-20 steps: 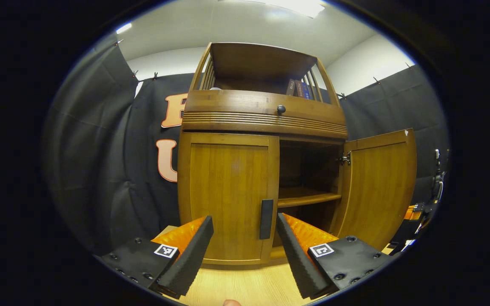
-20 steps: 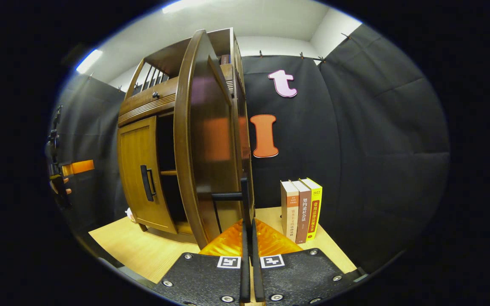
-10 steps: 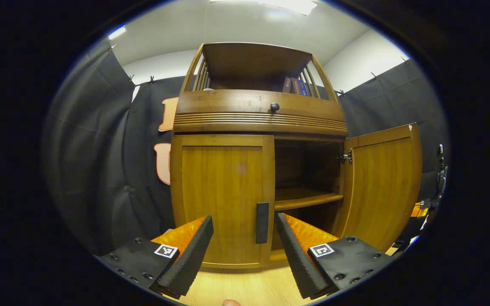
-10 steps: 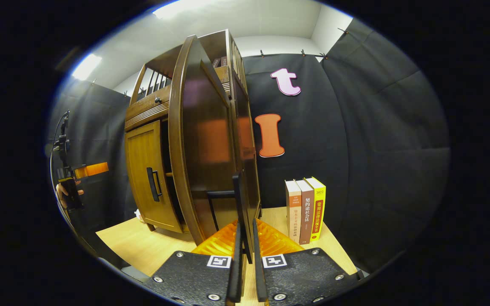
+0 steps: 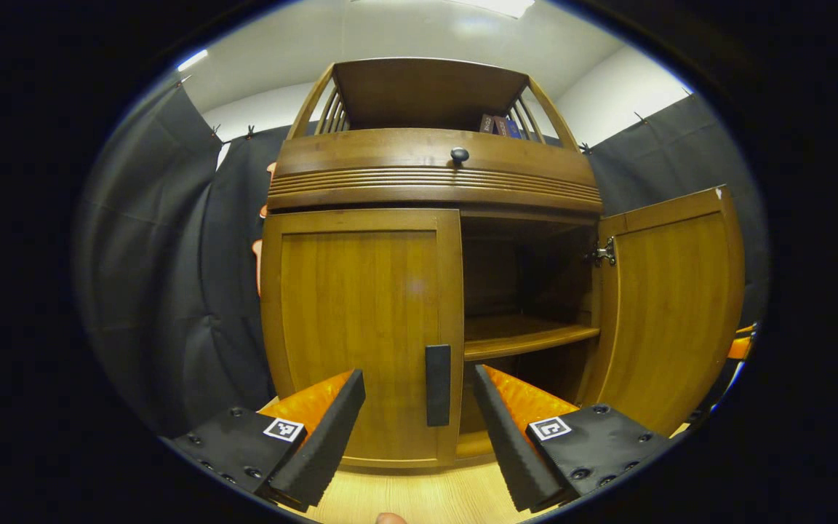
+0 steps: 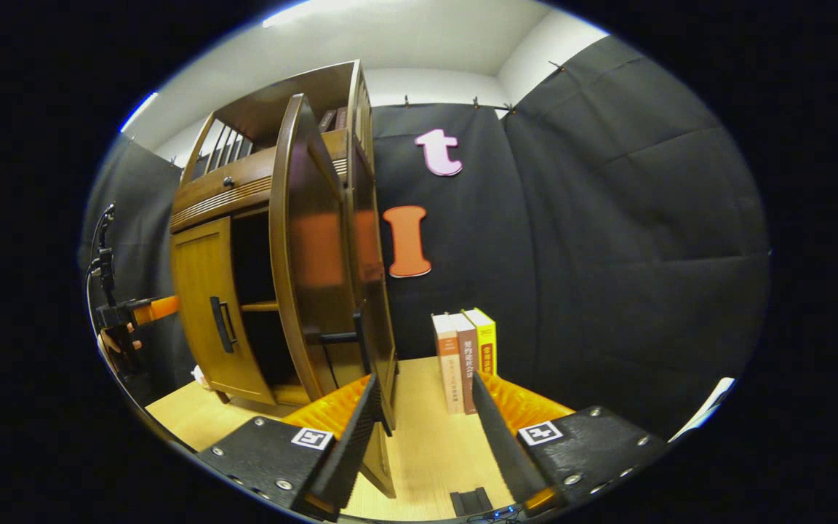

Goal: Open the right door of the double-door shoe cabinet with the right hand, and open the left door with the left hand.

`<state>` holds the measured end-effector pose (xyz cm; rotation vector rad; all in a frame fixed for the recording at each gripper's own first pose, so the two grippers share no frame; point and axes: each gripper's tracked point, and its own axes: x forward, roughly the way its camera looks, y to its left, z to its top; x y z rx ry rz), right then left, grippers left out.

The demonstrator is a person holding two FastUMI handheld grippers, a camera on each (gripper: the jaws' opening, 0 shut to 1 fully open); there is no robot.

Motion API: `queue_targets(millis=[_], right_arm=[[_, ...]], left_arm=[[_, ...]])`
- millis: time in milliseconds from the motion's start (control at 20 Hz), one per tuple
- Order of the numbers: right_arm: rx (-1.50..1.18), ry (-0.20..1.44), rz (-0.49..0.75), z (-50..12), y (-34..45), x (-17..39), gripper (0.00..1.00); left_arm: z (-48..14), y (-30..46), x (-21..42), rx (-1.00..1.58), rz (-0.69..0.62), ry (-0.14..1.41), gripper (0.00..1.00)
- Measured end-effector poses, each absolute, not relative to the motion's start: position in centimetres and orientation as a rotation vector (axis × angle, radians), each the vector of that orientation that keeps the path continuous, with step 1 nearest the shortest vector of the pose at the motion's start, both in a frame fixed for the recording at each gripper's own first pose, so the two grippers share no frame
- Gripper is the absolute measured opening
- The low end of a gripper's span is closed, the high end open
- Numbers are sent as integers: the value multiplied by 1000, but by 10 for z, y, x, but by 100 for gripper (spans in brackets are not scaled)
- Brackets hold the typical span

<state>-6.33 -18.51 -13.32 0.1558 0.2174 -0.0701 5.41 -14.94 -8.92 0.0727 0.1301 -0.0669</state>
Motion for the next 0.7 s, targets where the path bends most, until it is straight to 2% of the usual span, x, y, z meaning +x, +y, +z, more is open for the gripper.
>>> queue_targets(millis=[150,350,400,650,700], right_arm=[[108,186,-139,-121,-199,-69,99],[41,146,-191,-105,-205,-75,99],[34,138,-194,-102,-204,-78,92],[1,105,-206,-91,-204,-82,92],[-3,98,-208,-89,-203,-83,92]], left_arm=[[-109,-167,77,73,-95,165,94],[-136,-175,109,78,-90,204,99],[-144,-174,118,73,-84,219,99],[-174,-165,144,34,-57,269,100],[-177,-165,146,22,-60,272,94]])
